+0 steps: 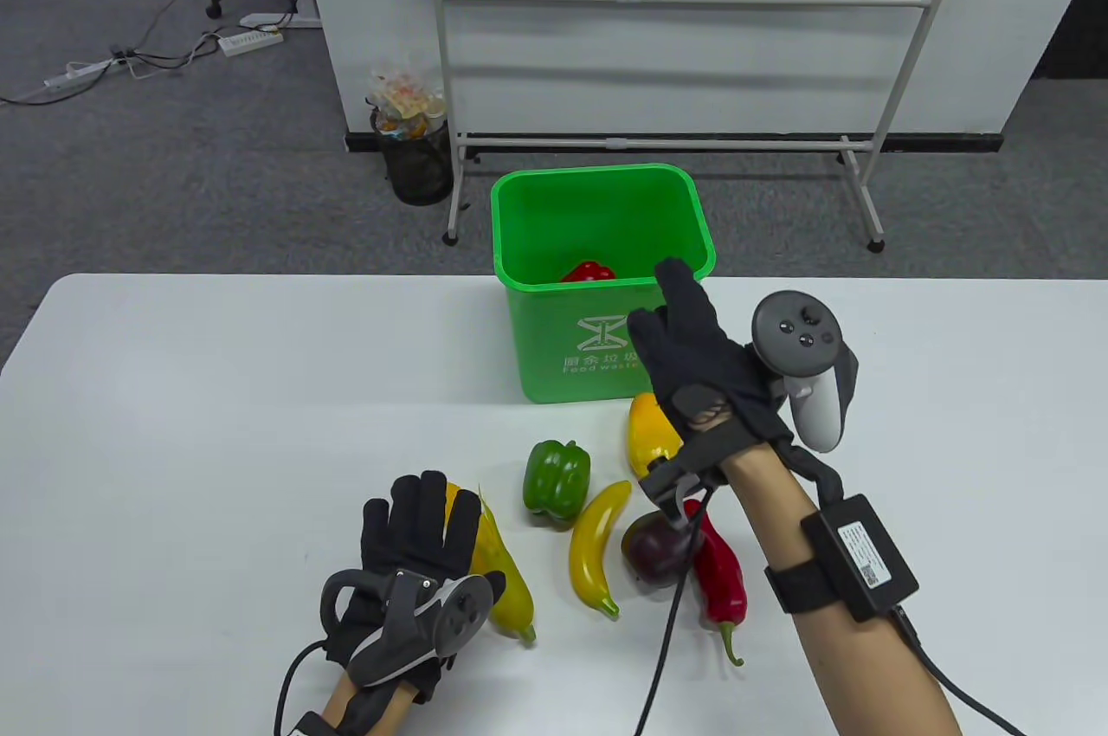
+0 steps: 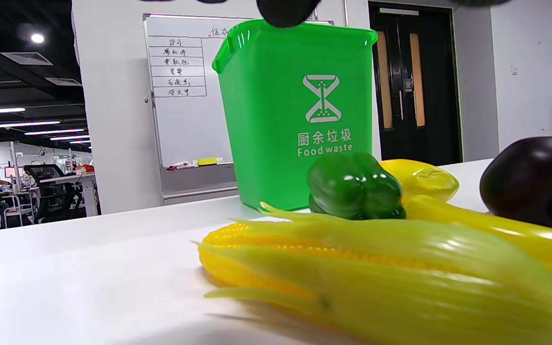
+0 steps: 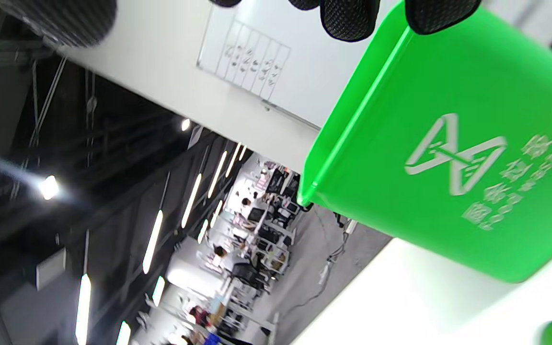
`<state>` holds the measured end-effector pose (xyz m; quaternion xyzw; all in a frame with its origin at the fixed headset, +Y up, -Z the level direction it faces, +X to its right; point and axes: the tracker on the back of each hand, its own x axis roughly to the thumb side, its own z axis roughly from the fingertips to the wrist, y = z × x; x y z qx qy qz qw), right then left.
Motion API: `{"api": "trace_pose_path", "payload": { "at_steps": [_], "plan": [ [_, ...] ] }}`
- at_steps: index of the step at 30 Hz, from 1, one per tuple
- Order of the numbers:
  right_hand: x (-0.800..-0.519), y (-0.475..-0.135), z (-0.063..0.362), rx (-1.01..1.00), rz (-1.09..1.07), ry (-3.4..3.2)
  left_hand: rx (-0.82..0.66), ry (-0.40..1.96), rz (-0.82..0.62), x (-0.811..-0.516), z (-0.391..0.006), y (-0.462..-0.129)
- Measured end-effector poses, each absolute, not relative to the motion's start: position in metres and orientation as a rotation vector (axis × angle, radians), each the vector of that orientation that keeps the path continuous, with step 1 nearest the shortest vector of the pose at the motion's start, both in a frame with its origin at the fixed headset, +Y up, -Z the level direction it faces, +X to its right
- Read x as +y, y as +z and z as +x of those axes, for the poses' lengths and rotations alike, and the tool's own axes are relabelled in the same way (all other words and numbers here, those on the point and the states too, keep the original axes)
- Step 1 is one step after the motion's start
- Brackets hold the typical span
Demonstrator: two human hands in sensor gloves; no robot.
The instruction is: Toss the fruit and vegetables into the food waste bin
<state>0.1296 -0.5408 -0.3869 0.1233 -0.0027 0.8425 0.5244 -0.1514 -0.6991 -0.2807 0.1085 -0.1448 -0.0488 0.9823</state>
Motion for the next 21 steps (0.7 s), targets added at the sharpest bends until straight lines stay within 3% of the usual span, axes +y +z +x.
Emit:
{"api": "trace_pose_path", "payload": {
  "at_steps": [7,18,21],
  "plan": [
    [-0.577,-0.349,0.125,-0.108,0.570,2.395,-0.300,-0.106,0.224,-0.699,-0.146,-0.279],
    [-0.687,-0.326,0.109,0.097,1.028,3.011,-0.299,-0.124,0.196,-0.703,-0.148,-0.282],
    [-0.710,-0.330,0.106,0.182,1.053,3.076,-0.302,-0.128,0.191,-0.702,-0.147,-0.281]
  ]
}}
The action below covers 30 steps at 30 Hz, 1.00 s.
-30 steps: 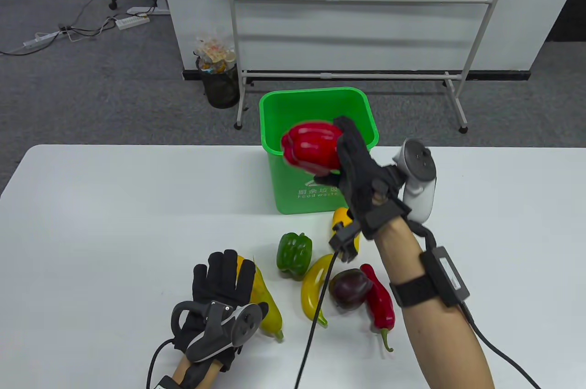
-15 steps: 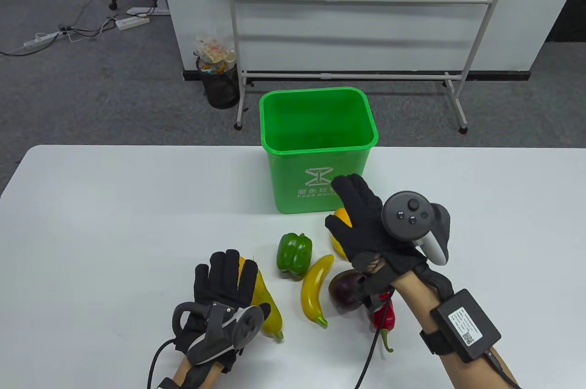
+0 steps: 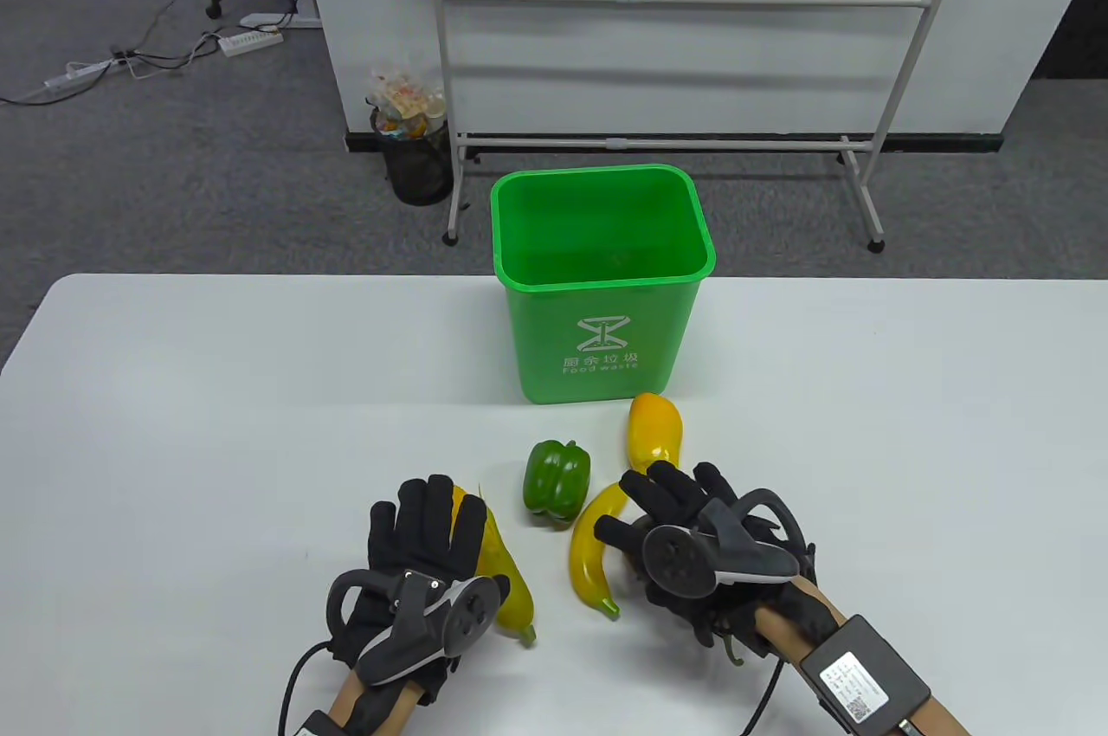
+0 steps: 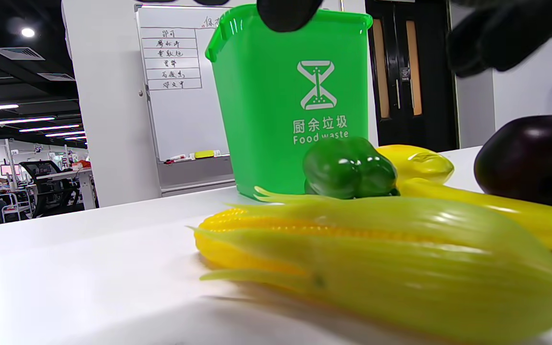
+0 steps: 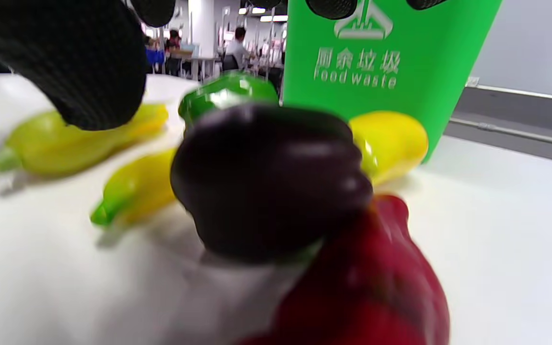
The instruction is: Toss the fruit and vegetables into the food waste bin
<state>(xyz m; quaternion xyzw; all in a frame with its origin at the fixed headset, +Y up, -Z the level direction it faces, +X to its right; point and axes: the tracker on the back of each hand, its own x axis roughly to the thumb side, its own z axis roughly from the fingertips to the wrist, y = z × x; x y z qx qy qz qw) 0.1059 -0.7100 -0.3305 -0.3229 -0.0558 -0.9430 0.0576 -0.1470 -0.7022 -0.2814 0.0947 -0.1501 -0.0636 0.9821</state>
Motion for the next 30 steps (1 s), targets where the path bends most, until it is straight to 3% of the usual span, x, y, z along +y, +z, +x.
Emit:
{"api": "trace_pose_path", "payload": {
  "at_steps": [9,14,21,30],
  "plan": [
    [-0.746,-0.344,0.105,-0.334,-0.909,-2.775,-0.304,-0.135,0.183,-0.703,-0.146,-0.282],
    [-0.752,-0.346,0.102,-0.287,-0.915,-2.769,-0.305,-0.142,0.176,-0.702,-0.146,-0.282],
    [-0.741,-0.339,0.101,-0.273,-1.012,-2.824,-0.307,-0.147,0.173,-0.703,-0.145,-0.282],
    [-0.717,-0.295,0.118,-0.438,-1.276,-3.090,-0.304,-0.148,0.166,-0.704,-0.145,-0.283]
  ]
}}
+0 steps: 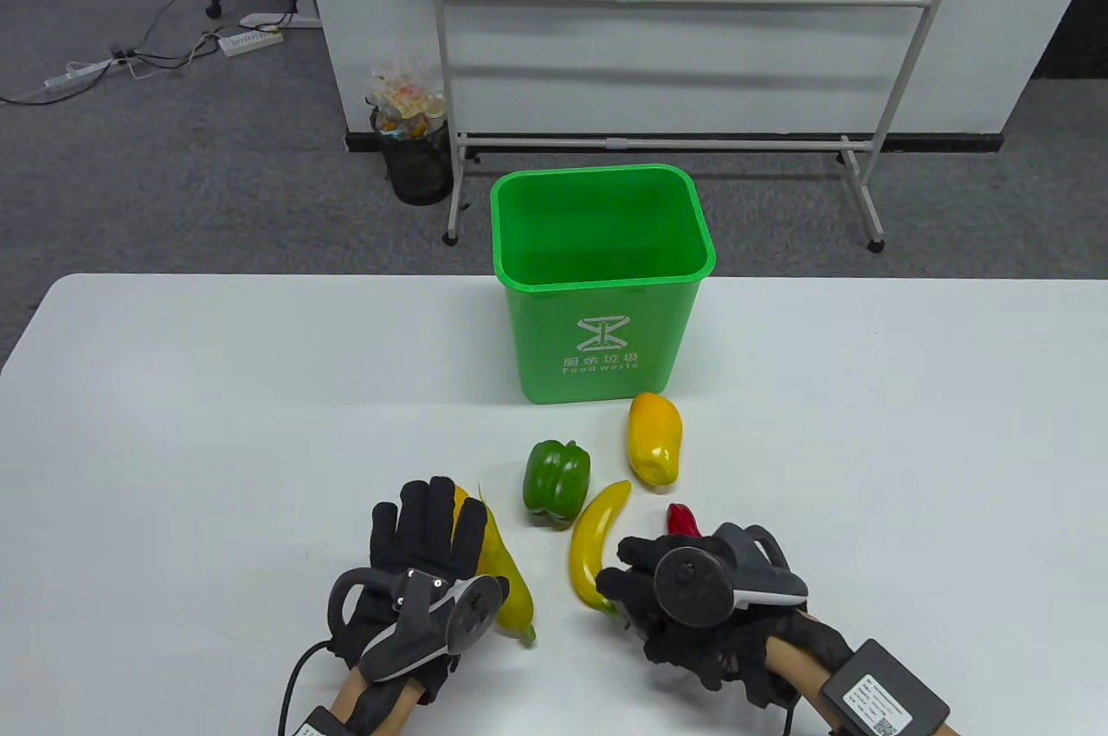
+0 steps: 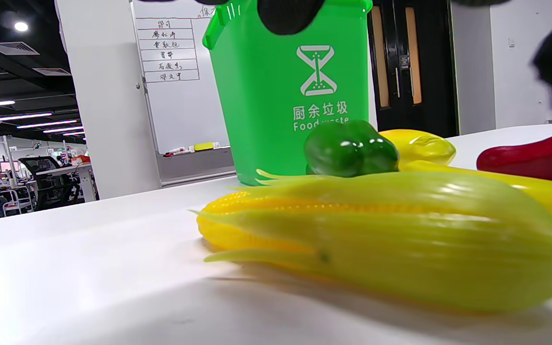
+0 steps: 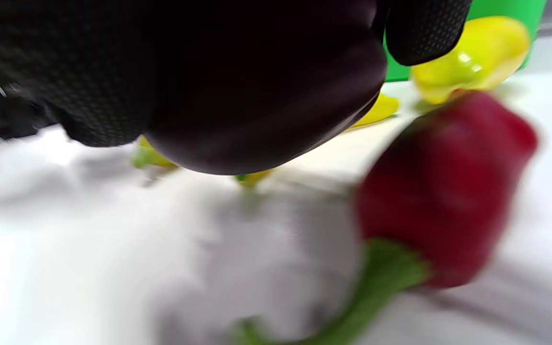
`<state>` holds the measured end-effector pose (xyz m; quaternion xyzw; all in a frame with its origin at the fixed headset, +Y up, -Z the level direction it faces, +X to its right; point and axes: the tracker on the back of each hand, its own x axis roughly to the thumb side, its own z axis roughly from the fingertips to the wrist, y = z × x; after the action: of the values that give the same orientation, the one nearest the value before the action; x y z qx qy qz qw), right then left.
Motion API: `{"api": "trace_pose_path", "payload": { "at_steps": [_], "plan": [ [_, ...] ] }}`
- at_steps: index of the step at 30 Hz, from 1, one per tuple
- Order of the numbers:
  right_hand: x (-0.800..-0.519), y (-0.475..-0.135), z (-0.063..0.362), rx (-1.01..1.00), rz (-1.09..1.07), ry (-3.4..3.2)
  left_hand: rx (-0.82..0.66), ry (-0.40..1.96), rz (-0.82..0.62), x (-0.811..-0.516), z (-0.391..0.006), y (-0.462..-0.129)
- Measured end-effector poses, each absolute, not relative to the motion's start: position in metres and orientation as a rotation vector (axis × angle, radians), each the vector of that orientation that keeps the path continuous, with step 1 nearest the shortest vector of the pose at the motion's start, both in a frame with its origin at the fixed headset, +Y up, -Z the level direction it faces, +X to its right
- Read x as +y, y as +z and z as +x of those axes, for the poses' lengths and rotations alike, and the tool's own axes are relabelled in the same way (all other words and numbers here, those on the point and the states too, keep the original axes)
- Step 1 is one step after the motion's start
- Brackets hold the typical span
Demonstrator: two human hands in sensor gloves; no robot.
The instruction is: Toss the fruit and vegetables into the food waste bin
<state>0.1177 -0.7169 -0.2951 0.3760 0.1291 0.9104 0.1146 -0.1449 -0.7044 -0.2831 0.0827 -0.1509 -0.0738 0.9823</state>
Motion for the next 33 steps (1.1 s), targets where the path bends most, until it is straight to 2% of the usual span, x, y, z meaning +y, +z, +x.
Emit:
{"api": "trace_pose_path", "payload": {
  "at_steps": [3,6,10,12,14,15,17,24,33],
  "plan": [
    [-0.707,-0.285,0.123,0.455,1.067,2.409,-0.302,-0.145,0.164,-0.705,-0.145,-0.284],
    [-0.680,-0.297,0.122,0.519,0.897,1.909,-0.300,-0.142,0.162,-0.705,-0.146,-0.284],
    [-0.585,-0.356,0.115,0.241,0.669,1.358,-0.295,-0.130,0.168,-0.703,-0.147,-0.284],
    [-0.527,-0.414,0.115,0.151,0.401,1.278,-0.296,-0.131,0.167,-0.704,-0.147,-0.285],
    [-0.511,-0.441,0.120,0.212,0.332,1.393,-0.292,-0.136,0.157,-0.705,-0.147,-0.284],
    [-0.508,-0.446,0.127,0.253,0.293,1.497,-0.289,-0.125,0.151,-0.704,-0.148,-0.283],
    [-0.513,-0.442,0.134,0.190,0.220,1.570,-0.287,-0.102,0.165,-0.700,-0.149,-0.282],
    [-0.548,-0.415,0.161,0.245,0.228,1.691,-0.281,-0.100,0.169,-0.699,-0.154,-0.283],
    [-0.563,-0.387,0.175,0.173,0.089,2.196,-0.291,-0.106,0.178,-0.698,-0.148,-0.282]
  ]
}}
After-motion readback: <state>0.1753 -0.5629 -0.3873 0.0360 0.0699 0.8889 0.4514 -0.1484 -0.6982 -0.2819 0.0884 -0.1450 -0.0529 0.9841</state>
